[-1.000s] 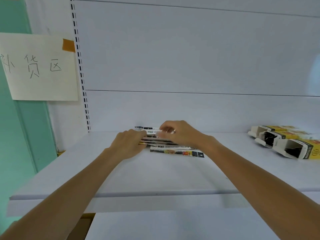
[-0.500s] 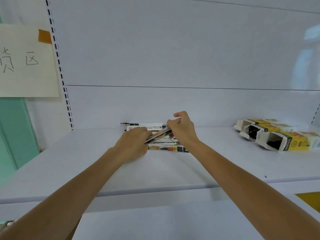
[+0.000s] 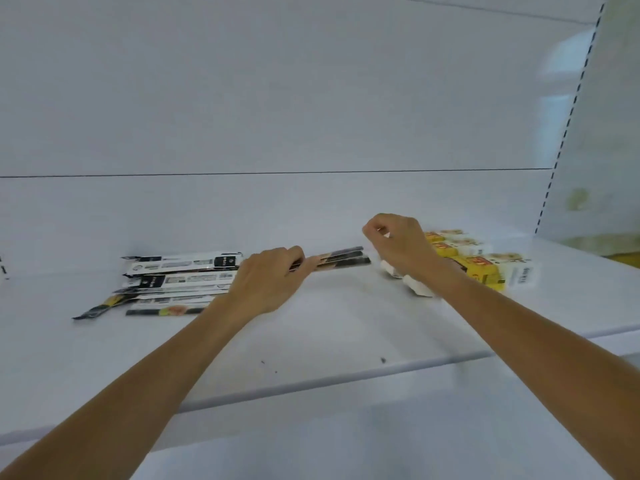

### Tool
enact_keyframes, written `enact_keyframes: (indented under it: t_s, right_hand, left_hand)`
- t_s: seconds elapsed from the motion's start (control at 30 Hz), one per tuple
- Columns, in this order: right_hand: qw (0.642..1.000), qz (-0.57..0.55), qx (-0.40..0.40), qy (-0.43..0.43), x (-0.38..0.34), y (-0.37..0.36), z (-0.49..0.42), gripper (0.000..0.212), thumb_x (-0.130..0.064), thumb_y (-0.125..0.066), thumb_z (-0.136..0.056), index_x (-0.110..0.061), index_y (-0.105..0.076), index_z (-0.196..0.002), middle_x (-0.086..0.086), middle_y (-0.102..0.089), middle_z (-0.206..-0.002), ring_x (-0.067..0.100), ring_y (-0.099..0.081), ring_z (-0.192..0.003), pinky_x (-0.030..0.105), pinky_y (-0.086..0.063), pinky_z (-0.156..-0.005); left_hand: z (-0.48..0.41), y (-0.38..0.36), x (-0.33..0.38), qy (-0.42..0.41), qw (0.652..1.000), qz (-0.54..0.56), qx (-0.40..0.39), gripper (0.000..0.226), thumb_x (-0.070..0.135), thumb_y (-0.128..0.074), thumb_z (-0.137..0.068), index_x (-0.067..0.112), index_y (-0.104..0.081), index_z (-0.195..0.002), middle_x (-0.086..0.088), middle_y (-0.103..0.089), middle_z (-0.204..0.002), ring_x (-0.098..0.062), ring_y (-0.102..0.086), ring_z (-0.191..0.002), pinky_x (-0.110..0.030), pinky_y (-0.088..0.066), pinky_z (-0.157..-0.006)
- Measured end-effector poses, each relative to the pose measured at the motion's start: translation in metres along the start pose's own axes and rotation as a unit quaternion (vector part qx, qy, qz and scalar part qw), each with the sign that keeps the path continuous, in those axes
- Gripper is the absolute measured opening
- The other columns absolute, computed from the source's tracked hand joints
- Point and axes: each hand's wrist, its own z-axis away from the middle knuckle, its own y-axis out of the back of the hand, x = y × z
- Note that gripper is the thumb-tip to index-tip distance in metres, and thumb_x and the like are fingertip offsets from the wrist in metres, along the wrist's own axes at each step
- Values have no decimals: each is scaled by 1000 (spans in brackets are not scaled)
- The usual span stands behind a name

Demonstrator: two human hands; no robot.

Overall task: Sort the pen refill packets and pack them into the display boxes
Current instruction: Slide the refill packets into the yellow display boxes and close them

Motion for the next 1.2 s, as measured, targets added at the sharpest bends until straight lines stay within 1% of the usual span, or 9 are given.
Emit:
enact_keyframes:
  t_s: [0.2,0.37,0.7,0.8,0.87,0.97,1.07,1.13,1.2]
  right_hand:
    - [982,185,-1,29,132,108,-3,21,-18,-41,-94,-7,-59,-92,6,-63,-92,24,-56,-86,38,-47,-75]
    - [973,221,-67,10,206,129,3,25,-26,-40,-95,-8,-57,-90,9,-61,-92,24,-49,-85,38,-41,-71]
    - [966,250,-25,58,228,113,2,26,-23,-32,-97,-10,-54,-100,5,-63,-94,25,-49,-93,39,-45,-73]
    - [964,252,-1,79,232,111,2,30,-25,-30,-96,-9,-55,-96,6,-63,-88,26,-51,-87,39,-45,-68]
    - [964,249,31,94,233,110,3,44,-33,-20,-92,-7,-56,-90,7,-63,-81,29,-51,-82,37,-44,-62]
    - [960,249,44,120,235,108,1,59,-37,-8,-82,-7,-58,-87,7,-62,-77,29,-52,-77,34,-40,-56]
    - [961,244,44,123,238,107,-1,48,-31,-18,-87,-9,-60,-89,6,-62,-84,26,-52,-79,35,-43,-59]
    - [965,227,54,120,240,106,-2,41,-29,-27,-87,-9,-62,-86,6,-62,-83,25,-52,-78,35,-43,-59]
    - [964,224,65,126,240,105,-2,36,-27,-32,-89,-8,-62,-84,6,-62,-82,25,-52,-76,34,-42,-58]
  left_hand:
    - [-30,-48,73,58,998,12,-29,39,50,-30,-95,20,-46,-75,0,-54,-72,-23,-52,-71,-31,-31,-59]
    - [-34,-70,104,72,995,-61,-33,41,51,-33,-94,16,-52,-87,0,-56,-81,-23,-52,-74,-30,-31,-63]
    - [-58,-93,162,89,994,-13,-64,35,43,-35,-96,13,-53,-92,-2,-55,-92,-24,-53,-86,-33,-36,-72]
    - [-76,-104,188,112,979,152,-83,30,26,-34,-98,3,-51,-91,-6,-52,-86,-22,-49,-80,-32,-34,-68]
    - [-83,-110,198,140,960,237,-57,23,17,-35,-97,0,-49,-91,-9,-53,-87,-19,-49,-76,-31,-35,-65]
    - [-83,-117,192,138,975,172,32,22,20,-37,-97,6,-54,-100,-7,-54,-103,-20,-50,-95,-29,-37,-76]
    - [-82,-107,175,197,978,62,40,26,34,-40,-94,16,-54,-108,0,-54,-110,-21,-50,-104,-35,-36,-86]
    - [-78,-96,165,276,954,110,-25,27,40,-46,-89,20,-54,-105,2,-58,-103,-19,-54,-98,-32,-39,-77]
    - [-70,-92,162,280,937,206,-39,17,34,-55,-87,20,-56,-98,4,-63,-92,-15,-56,-89,-25,-39,-67]
